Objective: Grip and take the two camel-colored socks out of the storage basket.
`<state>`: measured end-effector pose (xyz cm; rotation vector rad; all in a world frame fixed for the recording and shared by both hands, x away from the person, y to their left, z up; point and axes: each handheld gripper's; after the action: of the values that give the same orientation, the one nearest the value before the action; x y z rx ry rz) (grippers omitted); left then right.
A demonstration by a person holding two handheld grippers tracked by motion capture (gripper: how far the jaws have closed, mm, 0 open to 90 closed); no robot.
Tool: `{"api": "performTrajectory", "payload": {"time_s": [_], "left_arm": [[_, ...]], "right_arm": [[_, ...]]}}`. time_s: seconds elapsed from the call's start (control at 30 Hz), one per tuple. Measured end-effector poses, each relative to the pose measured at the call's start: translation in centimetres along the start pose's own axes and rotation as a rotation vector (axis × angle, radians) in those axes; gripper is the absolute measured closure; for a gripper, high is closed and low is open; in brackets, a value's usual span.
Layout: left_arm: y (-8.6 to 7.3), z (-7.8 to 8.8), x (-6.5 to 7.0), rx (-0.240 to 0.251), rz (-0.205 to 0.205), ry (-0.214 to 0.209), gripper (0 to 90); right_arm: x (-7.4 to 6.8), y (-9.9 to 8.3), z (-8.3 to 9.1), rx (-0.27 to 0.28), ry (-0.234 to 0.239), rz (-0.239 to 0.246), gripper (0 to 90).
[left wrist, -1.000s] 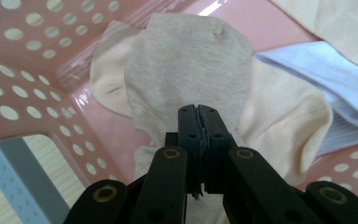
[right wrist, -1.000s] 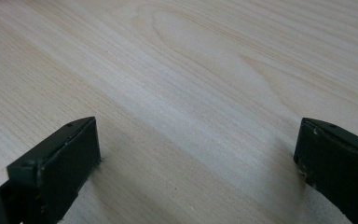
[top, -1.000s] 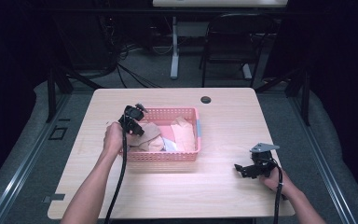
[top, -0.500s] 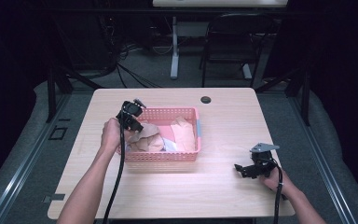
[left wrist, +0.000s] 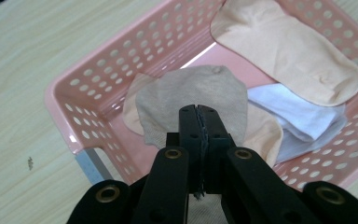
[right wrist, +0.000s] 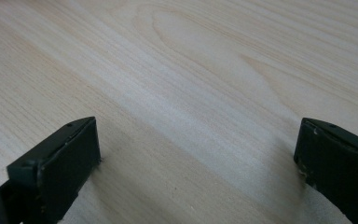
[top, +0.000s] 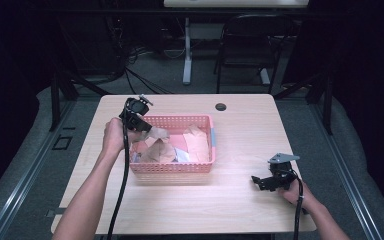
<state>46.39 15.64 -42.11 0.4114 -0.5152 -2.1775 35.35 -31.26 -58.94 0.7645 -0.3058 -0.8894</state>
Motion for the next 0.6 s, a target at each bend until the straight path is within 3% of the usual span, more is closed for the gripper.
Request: {"api": "performTrajectory", "payload": {"time_s": [0.6], "left_arm": [[1.3,3.3,0.2,0.038,-0.023,-0.006,89.5]], "right_arm": [[0.0,0.0,0.0,0.000,0.000,0.000,0.0]]}}
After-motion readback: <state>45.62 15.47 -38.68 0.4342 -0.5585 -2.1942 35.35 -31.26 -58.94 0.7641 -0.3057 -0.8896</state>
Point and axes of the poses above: each handheld gripper's, and its own axes: z roughly backward along the jaws, y roughly out of its top, x roughly to its right, and after that the axes turned 5 degrees about y, right-handed
